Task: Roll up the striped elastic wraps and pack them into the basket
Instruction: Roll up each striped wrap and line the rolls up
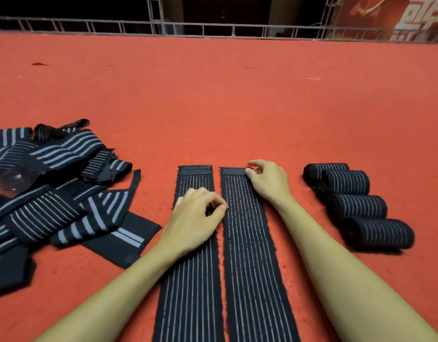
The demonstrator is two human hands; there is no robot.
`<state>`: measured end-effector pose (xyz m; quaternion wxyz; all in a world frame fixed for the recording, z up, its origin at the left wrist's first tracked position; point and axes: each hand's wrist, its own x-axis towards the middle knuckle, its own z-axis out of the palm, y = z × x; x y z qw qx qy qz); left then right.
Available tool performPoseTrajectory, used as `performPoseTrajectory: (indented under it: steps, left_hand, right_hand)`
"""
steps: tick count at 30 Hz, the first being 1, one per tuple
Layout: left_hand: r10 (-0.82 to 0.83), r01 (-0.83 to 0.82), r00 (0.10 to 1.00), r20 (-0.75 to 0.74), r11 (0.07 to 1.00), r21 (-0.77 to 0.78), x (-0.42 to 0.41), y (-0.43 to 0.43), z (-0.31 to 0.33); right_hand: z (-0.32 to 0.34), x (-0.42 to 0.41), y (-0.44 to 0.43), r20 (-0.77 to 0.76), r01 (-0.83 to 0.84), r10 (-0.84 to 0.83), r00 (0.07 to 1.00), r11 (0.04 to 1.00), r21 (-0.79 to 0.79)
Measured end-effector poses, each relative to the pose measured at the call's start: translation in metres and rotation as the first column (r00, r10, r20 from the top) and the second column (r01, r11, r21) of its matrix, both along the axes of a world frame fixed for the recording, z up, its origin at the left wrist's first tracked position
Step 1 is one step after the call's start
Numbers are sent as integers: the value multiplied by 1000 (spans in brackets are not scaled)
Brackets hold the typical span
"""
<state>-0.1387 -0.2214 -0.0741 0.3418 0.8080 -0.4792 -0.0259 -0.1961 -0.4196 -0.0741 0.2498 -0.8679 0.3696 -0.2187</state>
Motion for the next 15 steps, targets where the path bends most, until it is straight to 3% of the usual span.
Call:
performPoseTrajectory:
  steps: [2, 4, 12, 15]
  left_hand:
    - [-11, 10, 999, 44, 1000, 16, -1, -1, 1]
    - [-18, 15, 995, 94, 999, 34, -2, -2, -1]
    - [69, -81, 983, 171, 995, 61, -3, -5, -3]
    - [102, -124, 989, 107, 966, 227, -5, -7, 4]
  right_hand:
    - [-4, 2, 0, -23, 18, -19, 1000, 999, -41]
    - [-6, 1, 0, 25, 39, -39, 999, 999, 14]
    - [13, -21, 17, 424, -42, -22, 905, 989, 141]
    - [42, -39, 33, 565, -134, -34, 824, 958, 254]
